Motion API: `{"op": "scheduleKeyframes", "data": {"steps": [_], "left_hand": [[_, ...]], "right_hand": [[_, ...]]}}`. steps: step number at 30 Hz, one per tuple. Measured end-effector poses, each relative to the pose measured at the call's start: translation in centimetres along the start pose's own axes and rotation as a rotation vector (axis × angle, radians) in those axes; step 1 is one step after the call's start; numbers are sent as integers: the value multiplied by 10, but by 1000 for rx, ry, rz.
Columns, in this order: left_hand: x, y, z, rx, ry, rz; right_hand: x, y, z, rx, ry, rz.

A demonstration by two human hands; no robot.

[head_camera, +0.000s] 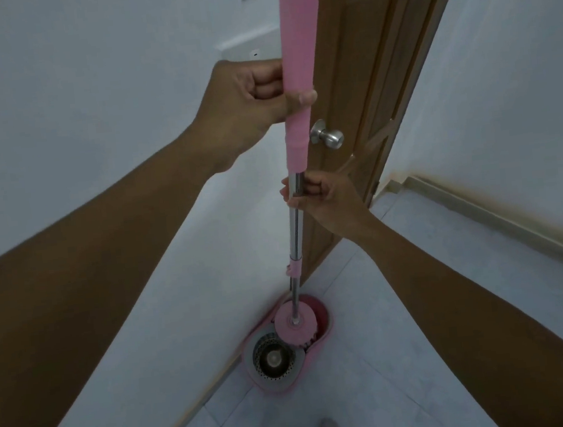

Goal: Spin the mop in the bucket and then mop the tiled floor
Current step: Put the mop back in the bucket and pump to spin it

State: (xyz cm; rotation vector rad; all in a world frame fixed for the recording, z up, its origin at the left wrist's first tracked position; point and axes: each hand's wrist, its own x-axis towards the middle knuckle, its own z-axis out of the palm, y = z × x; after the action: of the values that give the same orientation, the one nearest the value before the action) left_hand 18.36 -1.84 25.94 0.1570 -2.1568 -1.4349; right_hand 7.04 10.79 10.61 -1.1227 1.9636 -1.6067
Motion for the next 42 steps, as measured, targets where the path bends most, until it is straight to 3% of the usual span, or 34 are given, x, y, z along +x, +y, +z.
{"op": "scheduleKeyframes", "data": {"steps": [13, 25, 35, 42], "left_hand": [[-36, -9, -31, -4, 34, -59], [-69, -64, -35, -58, 34, -202], [-103, -117, -13, -81, -2, -339], [-94, -113, -20, -136, -68, -393]], "right_hand": [[-16, -5, 49, -26, -38, 1], [-39, 38, 92, -29, -34, 147], [-60, 84, 108, -67, -133, 317], [-55, 83, 106, -80, -122, 319]]}}
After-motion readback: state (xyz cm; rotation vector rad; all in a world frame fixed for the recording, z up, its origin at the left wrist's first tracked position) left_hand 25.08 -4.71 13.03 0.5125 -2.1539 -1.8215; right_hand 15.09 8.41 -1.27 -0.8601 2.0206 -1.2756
